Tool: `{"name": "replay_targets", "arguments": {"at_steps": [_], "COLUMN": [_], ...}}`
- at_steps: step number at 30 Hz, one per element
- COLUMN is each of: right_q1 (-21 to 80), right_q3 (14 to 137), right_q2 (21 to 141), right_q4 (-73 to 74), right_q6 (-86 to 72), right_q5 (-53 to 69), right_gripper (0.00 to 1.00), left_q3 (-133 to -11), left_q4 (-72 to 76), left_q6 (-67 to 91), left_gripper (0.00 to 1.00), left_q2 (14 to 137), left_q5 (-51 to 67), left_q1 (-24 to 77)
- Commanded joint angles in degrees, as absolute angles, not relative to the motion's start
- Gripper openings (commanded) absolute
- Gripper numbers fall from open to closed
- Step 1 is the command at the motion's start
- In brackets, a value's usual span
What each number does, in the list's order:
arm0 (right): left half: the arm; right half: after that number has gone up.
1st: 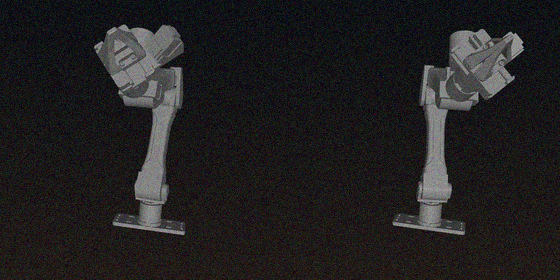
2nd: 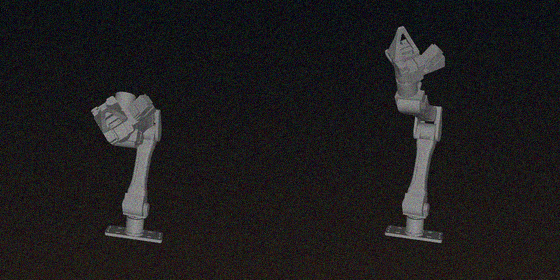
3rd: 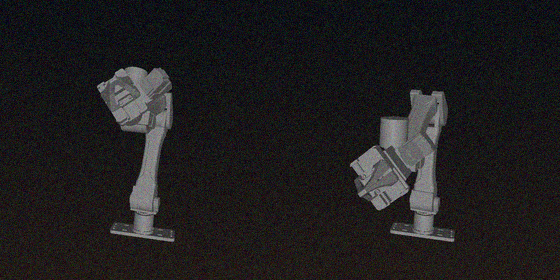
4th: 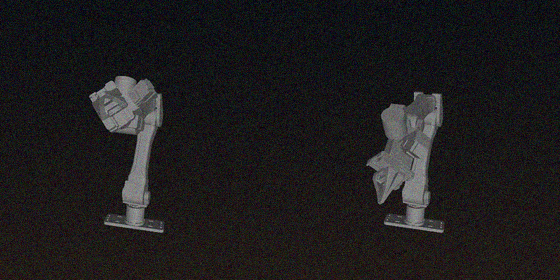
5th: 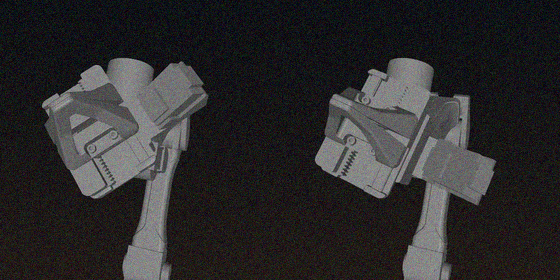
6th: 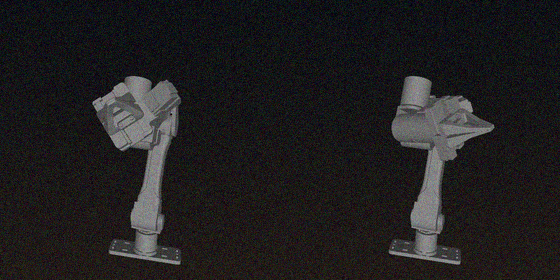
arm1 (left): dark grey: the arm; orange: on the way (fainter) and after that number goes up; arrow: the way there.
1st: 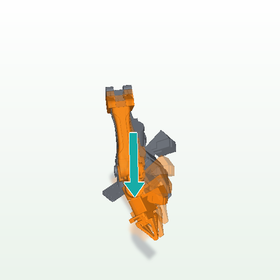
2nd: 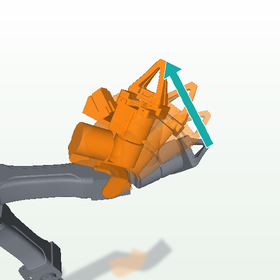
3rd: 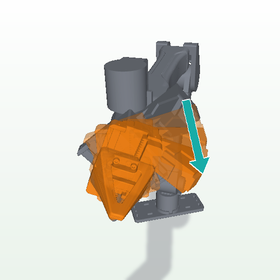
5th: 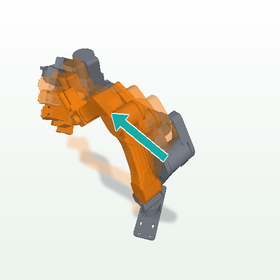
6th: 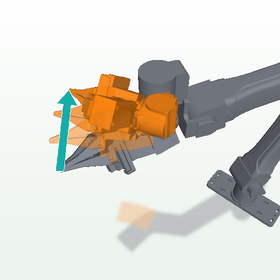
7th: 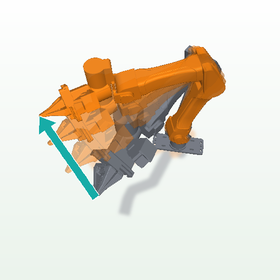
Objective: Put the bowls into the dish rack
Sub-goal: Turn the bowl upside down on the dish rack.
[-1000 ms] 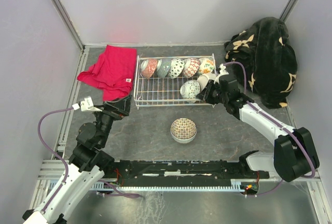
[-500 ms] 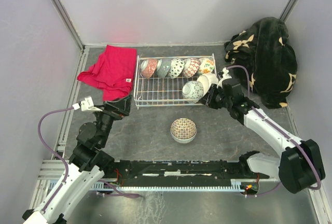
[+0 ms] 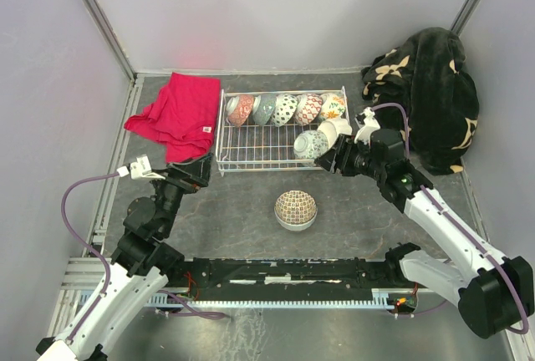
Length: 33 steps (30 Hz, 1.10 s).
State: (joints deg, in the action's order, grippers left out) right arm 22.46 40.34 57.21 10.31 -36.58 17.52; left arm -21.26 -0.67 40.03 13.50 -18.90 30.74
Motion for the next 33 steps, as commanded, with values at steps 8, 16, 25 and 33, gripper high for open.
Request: {"name": "replay_targets", "arguments": {"at_steps": [8, 16, 25, 33], "right_q1": [22.52, 22.55, 25.18, 39.25], "right_q3": [40.09, 40.12, 40.88, 50.50], "right_q2": [56.35, 55.87, 58.71, 64.12], "right_q4": [7.47, 7.09, 4.46, 16.70], "right_q6": [-35.22, -35.59, -34.97, -25.14], "right_q5": [19.81, 21.51, 26.17, 25.76], "right_gripper": [0.80, 0.85, 0.82, 0.68], "left_q3": [-22.58, -22.58, -22.47, -22.49], "left_q4": [2.02, 2.11, 2.20, 2.20], "left_q6": [39.11, 39.22, 39.17, 39.11], "left_gripper": [0.99, 0.99, 0.99, 0.99], "left_q2": [14.06, 14.06, 13.55, 13.55], "left_q5": [-17.27, -16.81, -16.61, -16.62], "left_q1": [30.97, 30.97, 30.95, 30.94]}}
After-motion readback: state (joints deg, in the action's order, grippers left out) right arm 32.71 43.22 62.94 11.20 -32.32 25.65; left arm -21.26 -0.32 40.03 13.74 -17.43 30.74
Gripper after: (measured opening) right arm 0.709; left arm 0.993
